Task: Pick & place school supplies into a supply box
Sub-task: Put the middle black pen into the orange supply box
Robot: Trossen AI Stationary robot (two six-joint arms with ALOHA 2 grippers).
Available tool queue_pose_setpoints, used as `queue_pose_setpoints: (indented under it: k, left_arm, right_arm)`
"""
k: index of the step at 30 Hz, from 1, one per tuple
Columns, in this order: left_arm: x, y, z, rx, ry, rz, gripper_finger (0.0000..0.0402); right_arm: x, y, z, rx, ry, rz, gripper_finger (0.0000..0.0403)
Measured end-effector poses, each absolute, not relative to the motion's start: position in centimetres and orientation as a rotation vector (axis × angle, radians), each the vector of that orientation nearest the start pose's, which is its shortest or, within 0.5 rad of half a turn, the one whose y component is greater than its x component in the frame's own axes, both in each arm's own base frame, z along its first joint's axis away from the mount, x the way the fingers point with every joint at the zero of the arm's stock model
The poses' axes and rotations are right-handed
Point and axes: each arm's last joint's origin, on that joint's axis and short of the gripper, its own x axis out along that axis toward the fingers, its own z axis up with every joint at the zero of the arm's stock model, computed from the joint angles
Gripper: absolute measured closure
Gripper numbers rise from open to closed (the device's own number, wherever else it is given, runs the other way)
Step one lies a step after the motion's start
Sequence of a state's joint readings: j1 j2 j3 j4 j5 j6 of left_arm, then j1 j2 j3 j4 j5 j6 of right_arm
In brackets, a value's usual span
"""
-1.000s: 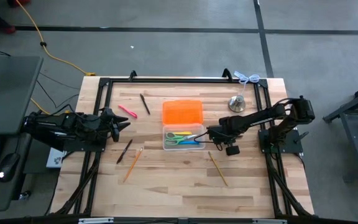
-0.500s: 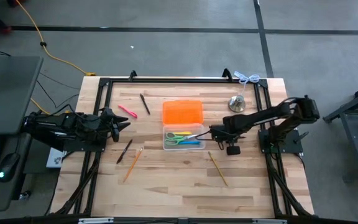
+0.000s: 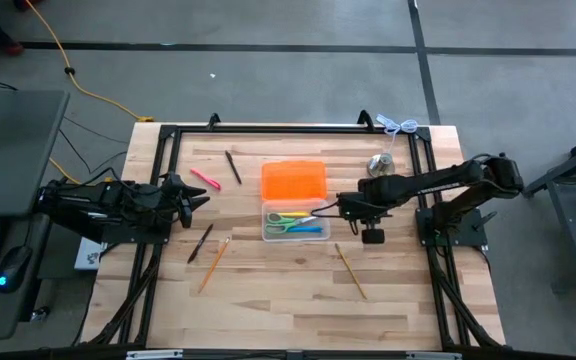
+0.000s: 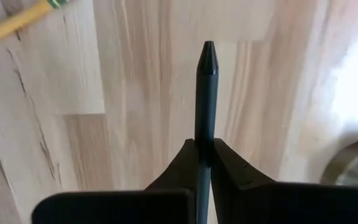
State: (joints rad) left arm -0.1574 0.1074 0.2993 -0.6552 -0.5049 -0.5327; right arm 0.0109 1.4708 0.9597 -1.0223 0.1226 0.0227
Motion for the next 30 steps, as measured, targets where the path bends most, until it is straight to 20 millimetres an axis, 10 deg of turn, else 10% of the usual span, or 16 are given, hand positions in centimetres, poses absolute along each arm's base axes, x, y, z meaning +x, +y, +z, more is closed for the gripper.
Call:
queue_pose_setpoints:
  k: [20,30]
  left_arm:
    - [7.1,0.3,19.6,-0.368,0.336,0.447,0.0231]
    - [7.1,0.3,19.6,-0.368,0.337,0.447,0.0231]
  right_arm:
    - [28.5,-0.4,32.3,-0.123,1.085,-0.235,0.0399]
    - [29.5,-0.4,34.5,-0.088,0.92,-0.24,0.04]
